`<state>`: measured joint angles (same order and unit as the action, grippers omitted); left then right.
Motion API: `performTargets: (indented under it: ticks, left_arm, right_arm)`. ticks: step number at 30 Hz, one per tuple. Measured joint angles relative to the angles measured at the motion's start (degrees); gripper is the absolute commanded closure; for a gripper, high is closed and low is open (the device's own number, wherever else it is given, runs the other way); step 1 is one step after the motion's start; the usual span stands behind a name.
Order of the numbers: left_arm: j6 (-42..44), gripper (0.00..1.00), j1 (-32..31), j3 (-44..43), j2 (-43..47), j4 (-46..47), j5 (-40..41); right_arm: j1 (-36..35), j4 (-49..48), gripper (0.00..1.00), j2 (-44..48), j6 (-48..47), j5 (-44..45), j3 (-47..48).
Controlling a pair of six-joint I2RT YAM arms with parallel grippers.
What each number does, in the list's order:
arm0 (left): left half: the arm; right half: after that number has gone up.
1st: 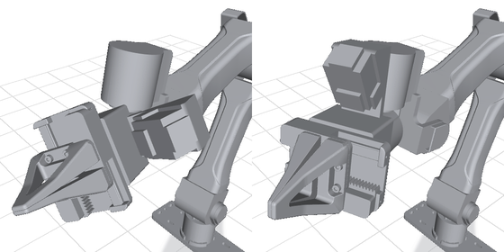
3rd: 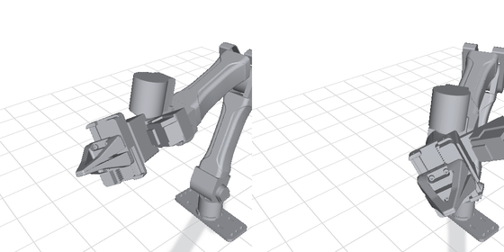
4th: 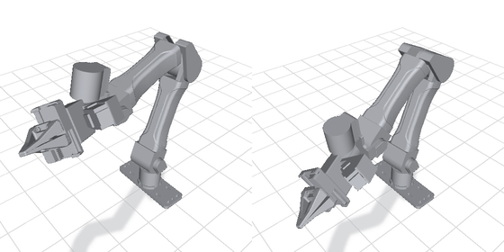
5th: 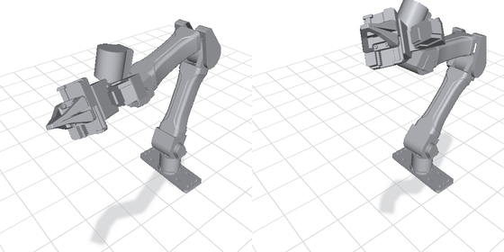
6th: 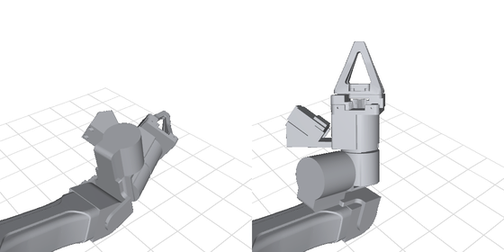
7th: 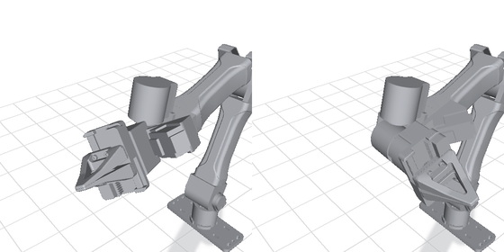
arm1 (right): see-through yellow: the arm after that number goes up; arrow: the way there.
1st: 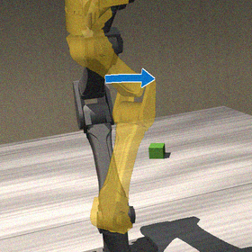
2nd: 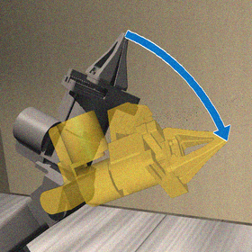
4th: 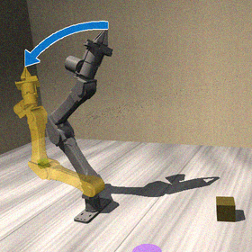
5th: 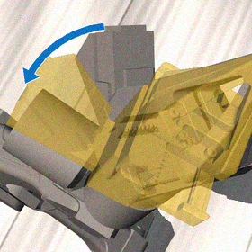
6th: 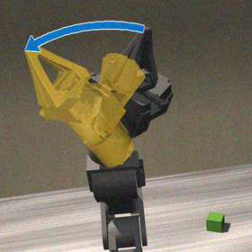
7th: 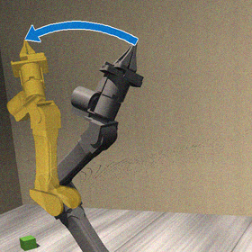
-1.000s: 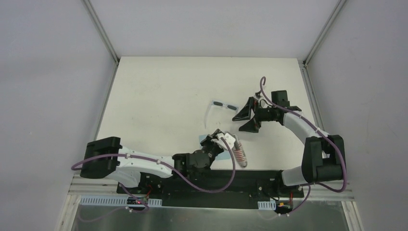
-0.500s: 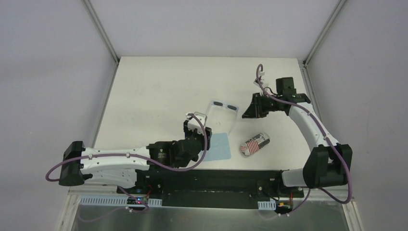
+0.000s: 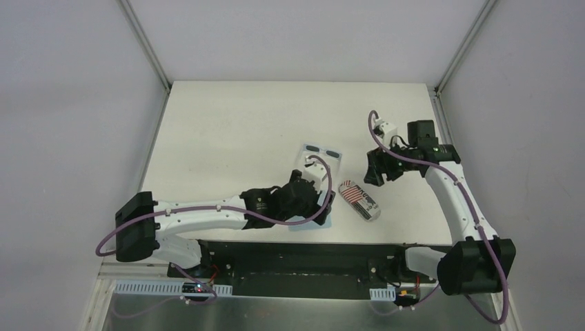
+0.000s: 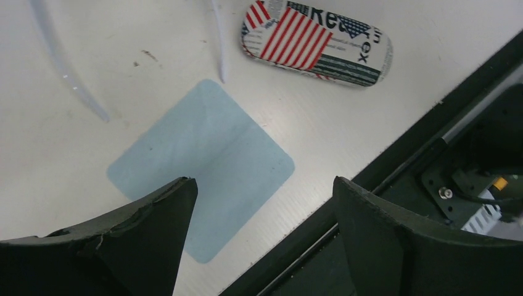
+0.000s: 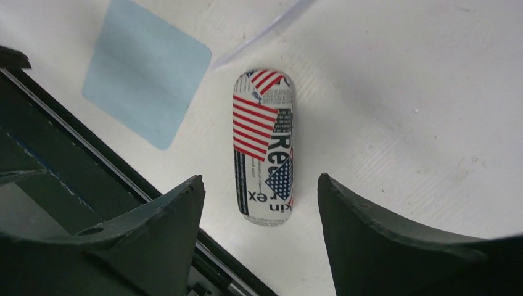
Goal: Organize the sunglasses
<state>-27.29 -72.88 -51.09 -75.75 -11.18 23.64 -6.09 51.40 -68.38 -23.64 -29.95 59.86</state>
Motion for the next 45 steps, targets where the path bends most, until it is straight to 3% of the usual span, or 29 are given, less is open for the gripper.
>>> performTargets:
  ticks: [6, 13, 19, 25, 34, 37, 41, 45]
  left_arm:
    - [3.26, 0.13, 7.39, -5.09, -3.17, -0.07, -12.57]
    - [-2.34, 0.14, 15.72, -0.42, 0.44, 2.75, -19.26]
    - [-9.22, 0.13, 19.47, 7.48, 4.31, 3.85, -21.05]
    - [-11.5, 0.13, 22.16, 8.63, 5.92, 3.61, -21.07]
    - [-12.66, 0.14, 22.71, 8.87, 6.78, 3.39, -20.7]
    - [-12.79, 0.14, 22.71, 8.87, 6.75, 3.45, -20.59]
    - [-12.83, 0.15, 22.71, 8.87, 6.49, 3.45, -20.57]
    - [-13.03, 0.15, 22.71, 8.87, 6.36, 3.5, -20.48]
  right_arm:
    - [3.1, 6.62, 0.25, -1.05, -10.1, 2.08, -1.03]
    - [0.9, 4.15, 0.18, 0.66, -13.55, 7.34, -8.2]
    - [-8.04, -1.66, 0.15, 2.34, -12.17, 12.63, -12.72]
    - [-15.47, -7.89, 0.12, -1.09, -8.68, 17.29, -14.32]
    - [-19.98, -13.75, 0.1, -6.14, -4.55, 23.63, -16.11]
    - [-20.39, -14.95, 0.16, -6.8, -3.8, 24.85, -17.51]
    - [-20.41, -15.56, 0.45, -8.61, -3.1, 25.05, -18.43]
    - [-20.39, -14.05, 0.54, -8.35, -2.4, 24.7, -17.03]
